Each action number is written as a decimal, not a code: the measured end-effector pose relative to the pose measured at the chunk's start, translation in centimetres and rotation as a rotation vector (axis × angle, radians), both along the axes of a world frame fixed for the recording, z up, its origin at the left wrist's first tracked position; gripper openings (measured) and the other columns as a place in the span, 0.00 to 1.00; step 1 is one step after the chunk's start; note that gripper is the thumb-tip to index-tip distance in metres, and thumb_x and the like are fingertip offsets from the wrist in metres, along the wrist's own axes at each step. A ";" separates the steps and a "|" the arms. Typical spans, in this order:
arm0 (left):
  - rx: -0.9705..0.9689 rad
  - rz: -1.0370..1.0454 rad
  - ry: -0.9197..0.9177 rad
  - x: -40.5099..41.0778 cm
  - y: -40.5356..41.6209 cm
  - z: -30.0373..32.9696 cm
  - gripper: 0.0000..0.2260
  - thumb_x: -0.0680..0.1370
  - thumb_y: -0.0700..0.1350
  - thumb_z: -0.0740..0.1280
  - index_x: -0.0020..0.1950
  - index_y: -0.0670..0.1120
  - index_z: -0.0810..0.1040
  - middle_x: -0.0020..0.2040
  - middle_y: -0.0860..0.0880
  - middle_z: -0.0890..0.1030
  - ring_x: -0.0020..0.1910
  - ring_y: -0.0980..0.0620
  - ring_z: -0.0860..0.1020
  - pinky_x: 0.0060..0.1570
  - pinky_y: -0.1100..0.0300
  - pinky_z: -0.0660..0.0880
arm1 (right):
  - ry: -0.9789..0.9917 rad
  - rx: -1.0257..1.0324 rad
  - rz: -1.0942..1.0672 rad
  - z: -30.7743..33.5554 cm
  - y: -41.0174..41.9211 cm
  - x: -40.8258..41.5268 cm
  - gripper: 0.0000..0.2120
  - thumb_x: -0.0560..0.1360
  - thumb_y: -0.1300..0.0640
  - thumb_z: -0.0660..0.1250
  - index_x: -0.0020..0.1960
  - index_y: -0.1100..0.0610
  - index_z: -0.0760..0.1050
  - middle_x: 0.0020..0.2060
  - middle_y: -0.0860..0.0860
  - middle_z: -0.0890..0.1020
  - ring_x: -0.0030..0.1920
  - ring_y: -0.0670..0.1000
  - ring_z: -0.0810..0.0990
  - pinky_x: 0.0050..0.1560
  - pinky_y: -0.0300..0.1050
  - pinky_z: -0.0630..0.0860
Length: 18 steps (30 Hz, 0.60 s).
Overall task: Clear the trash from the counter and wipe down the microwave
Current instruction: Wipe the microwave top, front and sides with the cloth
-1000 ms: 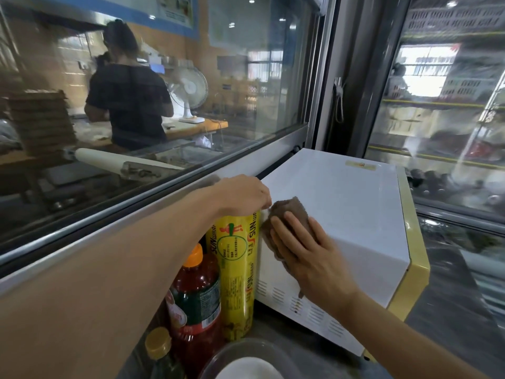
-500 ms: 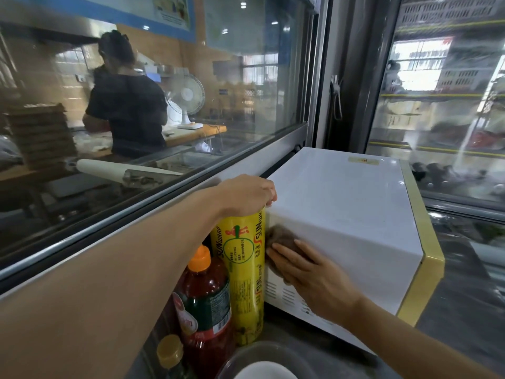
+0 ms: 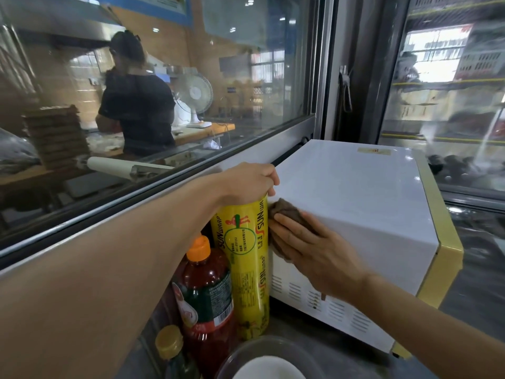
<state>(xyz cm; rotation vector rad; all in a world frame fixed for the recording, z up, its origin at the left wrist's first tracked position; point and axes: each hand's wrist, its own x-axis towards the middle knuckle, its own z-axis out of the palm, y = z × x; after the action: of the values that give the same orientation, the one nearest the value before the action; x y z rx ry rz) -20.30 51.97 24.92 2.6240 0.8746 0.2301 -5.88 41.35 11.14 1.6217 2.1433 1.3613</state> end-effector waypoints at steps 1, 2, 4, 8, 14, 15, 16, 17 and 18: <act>-0.003 -0.002 0.000 0.0 0.0 0.0 0.14 0.81 0.43 0.52 0.62 0.49 0.73 0.60 0.51 0.79 0.60 0.53 0.73 0.52 0.61 0.66 | 0.007 -0.011 -0.003 -0.6 -0.1 -0.2 0.31 0.68 0.53 0.60 0.71 0.57 0.64 0.73 0.54 0.65 0.75 0.52 0.55 0.74 0.55 0.43; -0.006 -0.002 -0.003 0.0 -0.1 0.0 0.14 0.81 0.43 0.52 0.62 0.49 0.73 0.60 0.51 0.79 0.60 0.52 0.73 0.53 0.61 0.66 | 0.009 -0.039 -0.010 -1.2 -0.4 -0.3 0.30 0.69 0.53 0.61 0.71 0.57 0.65 0.73 0.54 0.65 0.74 0.53 0.56 0.74 0.55 0.42; -0.003 -0.004 -0.005 0.0 -0.1 0.0 0.14 0.81 0.42 0.53 0.59 0.49 0.75 0.59 0.51 0.79 0.60 0.52 0.73 0.53 0.60 0.67 | -0.002 -0.107 -0.024 -2.6 -1.0 -0.3 0.30 0.68 0.53 0.66 0.70 0.57 0.68 0.72 0.54 0.66 0.74 0.52 0.58 0.75 0.54 0.41; 0.063 -0.018 0.033 0.0 -0.3 0.2 0.15 0.81 0.42 0.53 0.55 0.49 0.79 0.57 0.51 0.80 0.58 0.53 0.75 0.58 0.58 0.69 | -0.041 -0.094 -0.018 -1.3 -2.0 0.4 0.31 0.66 0.52 0.71 0.68 0.57 0.71 0.71 0.54 0.68 0.74 0.52 0.56 0.75 0.54 0.41; 0.166 -0.043 0.148 0.3 -0.7 0.5 0.16 0.81 0.44 0.53 0.59 0.48 0.79 0.62 0.50 0.77 0.61 0.49 0.74 0.63 0.52 0.69 | 0.071 0.037 -0.029 0.9 -2.2 0.1 0.26 0.71 0.55 0.60 0.68 0.57 0.70 0.70 0.53 0.69 0.73 0.55 0.57 0.75 0.54 0.42; 0.173 -0.038 0.165 0.3 -0.8 0.6 0.16 0.81 0.44 0.53 0.59 0.48 0.80 0.62 0.50 0.77 0.61 0.49 0.73 0.63 0.52 0.69 | 0.059 -0.004 -0.036 -0.4 -2.0 0.0 0.27 0.70 0.54 0.62 0.69 0.56 0.70 0.71 0.53 0.69 0.73 0.54 0.57 0.75 0.54 0.41; 0.180 -0.037 0.184 0.4 -0.8 0.7 0.16 0.81 0.44 0.54 0.59 0.48 0.79 0.63 0.51 0.77 0.62 0.48 0.73 0.64 0.53 0.68 | 0.042 -0.048 -0.047 -1.7 -1.9 -0.2 0.28 0.69 0.54 0.63 0.69 0.56 0.70 0.71 0.52 0.69 0.73 0.53 0.58 0.75 0.54 0.39; 0.190 -0.037 0.213 0.4 -0.9 0.8 0.15 0.81 0.44 0.54 0.60 0.48 0.79 0.63 0.51 0.76 0.63 0.48 0.73 0.64 0.53 0.68 | 0.030 -0.080 -0.056 -2.7 -1.8 -0.3 0.28 0.69 0.54 0.62 0.69 0.56 0.70 0.71 0.51 0.69 0.72 0.52 0.58 0.75 0.53 0.36; 0.211 -0.041 0.238 0.5 -0.8 0.8 0.15 0.81 0.45 0.55 0.60 0.48 0.79 0.64 0.50 0.76 0.64 0.48 0.72 0.64 0.53 0.68 | 0.021 -0.083 -0.055 -3.2 -1.8 -0.5 0.27 0.70 0.55 0.60 0.69 0.55 0.70 0.71 0.51 0.69 0.73 0.51 0.58 0.75 0.53 0.35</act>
<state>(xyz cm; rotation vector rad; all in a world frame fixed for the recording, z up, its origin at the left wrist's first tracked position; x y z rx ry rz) -19.80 51.15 25.75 2.9069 0.9149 -0.0033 -6.33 39.53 7.98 1.6578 2.1197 1.2280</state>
